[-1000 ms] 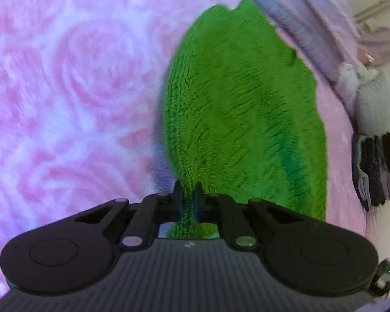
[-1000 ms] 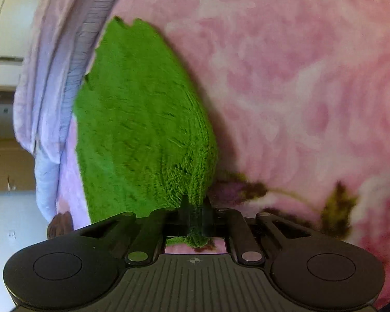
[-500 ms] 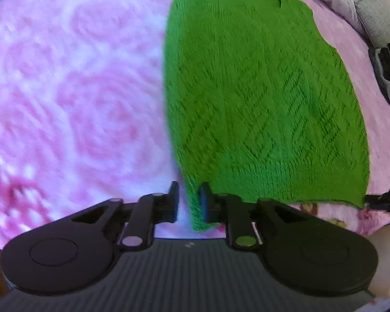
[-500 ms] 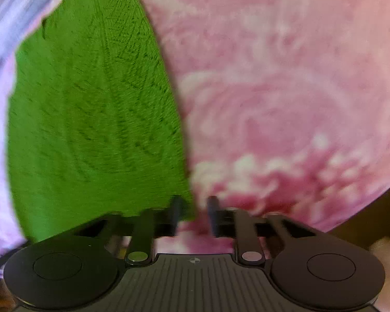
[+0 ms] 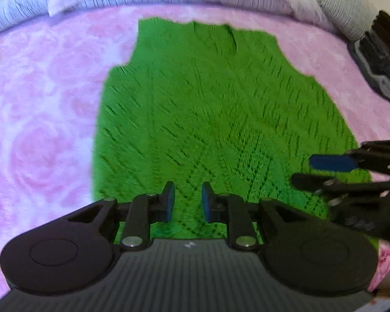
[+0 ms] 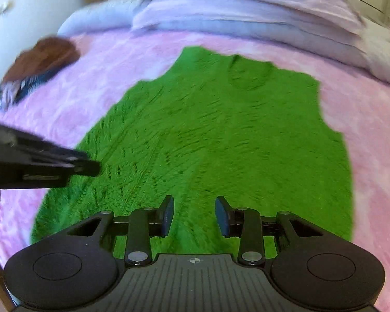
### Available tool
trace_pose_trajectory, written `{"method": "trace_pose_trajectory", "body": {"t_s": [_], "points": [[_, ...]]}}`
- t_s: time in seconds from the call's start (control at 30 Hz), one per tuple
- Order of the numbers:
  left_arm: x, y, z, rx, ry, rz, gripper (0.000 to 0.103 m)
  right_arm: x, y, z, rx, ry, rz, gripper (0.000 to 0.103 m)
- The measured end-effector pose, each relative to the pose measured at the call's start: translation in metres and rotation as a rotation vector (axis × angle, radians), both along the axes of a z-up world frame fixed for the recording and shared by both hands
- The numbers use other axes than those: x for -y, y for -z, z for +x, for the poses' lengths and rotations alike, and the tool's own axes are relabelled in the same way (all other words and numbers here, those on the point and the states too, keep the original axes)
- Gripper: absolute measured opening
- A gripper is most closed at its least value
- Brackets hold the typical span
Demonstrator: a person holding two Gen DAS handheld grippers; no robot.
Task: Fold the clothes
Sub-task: 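Press and smooth the vest body flat with both grippers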
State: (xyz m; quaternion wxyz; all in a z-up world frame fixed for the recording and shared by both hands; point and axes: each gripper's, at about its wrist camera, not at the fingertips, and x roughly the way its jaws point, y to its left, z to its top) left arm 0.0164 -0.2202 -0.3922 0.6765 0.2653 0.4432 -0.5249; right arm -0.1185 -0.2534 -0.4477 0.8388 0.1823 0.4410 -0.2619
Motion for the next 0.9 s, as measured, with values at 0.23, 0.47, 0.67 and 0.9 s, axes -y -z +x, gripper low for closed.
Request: {"method": "trace_pose_trajectory", "body": {"t_s": [0.23,0.47,0.67,0.9], "points": [[-0.042,0.020,-0.027,0.038,0.095,0.109,0.017,-0.007,0.036,-0.062,-0.139,0.037,0.051,0.026],[-0.109,0.020,-0.046,0.002,0.061,0.211,0.017,-0.053,0.028,-0.129,-0.161,0.154,0.167,0.026],[-0.100,0.008,-0.050,-0.032,0.037,0.316,0.018,-0.059,0.016,-0.132,-0.228,0.175,0.225,0.027],[-0.076,-0.027,-0.055,-0.013,-0.050,0.305,0.034,-0.036,-0.020,-0.128,-0.170,0.286,0.315,0.029]]}}
